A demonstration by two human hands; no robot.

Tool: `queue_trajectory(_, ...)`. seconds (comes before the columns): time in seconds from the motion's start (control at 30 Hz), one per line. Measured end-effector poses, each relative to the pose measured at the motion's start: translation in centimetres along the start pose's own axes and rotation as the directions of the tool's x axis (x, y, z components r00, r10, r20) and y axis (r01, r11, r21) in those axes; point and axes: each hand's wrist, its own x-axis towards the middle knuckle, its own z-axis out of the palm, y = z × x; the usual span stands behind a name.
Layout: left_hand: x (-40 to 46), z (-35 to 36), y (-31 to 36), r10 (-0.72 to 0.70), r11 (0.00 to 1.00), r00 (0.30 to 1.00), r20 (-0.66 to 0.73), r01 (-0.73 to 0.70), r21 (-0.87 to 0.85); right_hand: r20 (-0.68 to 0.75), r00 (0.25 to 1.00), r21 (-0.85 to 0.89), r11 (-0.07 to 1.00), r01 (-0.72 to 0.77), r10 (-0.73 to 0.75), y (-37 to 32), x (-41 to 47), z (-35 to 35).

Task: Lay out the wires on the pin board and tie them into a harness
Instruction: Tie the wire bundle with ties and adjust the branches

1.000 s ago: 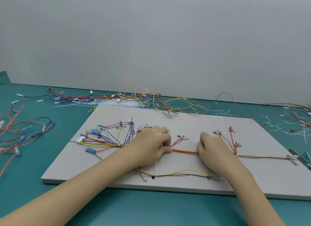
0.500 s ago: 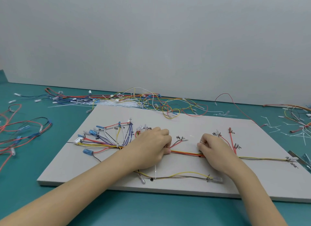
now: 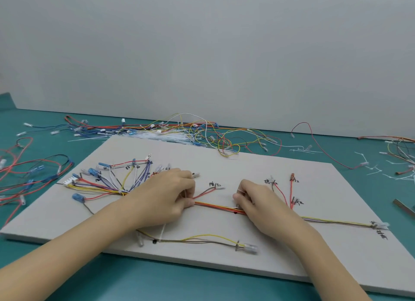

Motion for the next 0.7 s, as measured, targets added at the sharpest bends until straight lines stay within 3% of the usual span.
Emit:
queue_trajectory(0.17,-0.6,-0.1,-0.1,-0.005,1.000,0.999,-0.041,0.004,-0.026,0.001,1.000,-0.006,1.000,0.030,-0.030,-0.1,-0.1,0.3)
queue_trajectory(0.27,-0.1,-0.1,0.1,-0.064,0.998,0.998,0.011,0.064,-0.002,-0.006,1.000,0.006,1.000,0.010,-0.010,0.1,0.0,0.2)
queue_trajectory(0.37,0.7,0.5,0.8,-0.125,0.967,0.992,-0.008,0.123,0.222,-0.016,1.000,0.103,0.995,-0.013,0.015,0.2,-0.2,-0.1)
queue_trajectory(0.47,1.0,0.8,1.8,-0.107,0.908,0.988,-0.114,0.144,0.393,-0.254,0.963,0.190,0.981,-0.039,0.087,1.2,-0.1,-1.3)
queue_trajectory(0.53,1.3,0.8,2.7,0.017,0.923,0.984,-0.180,0.054,0.381,-0.396,0.903,0.135,0.983,-0.123,0.167,2.5,0.2,-2.6)
queue_trajectory(0.6,1.9,1.3,3.6,0.115,0.943,0.983,-0.146,-0.062,0.328,-0.415,0.875,0.081,0.968,-0.239,0.251,3.9,0.5,-3.4)
queue_trajectory(0.7,3.1,2.6,5.1,0.113,0.987,0.992,-0.048,-0.106,0.119,-0.395,0.850,0.080,0.935,-0.346,0.348,5.3,1.3,-3.5)
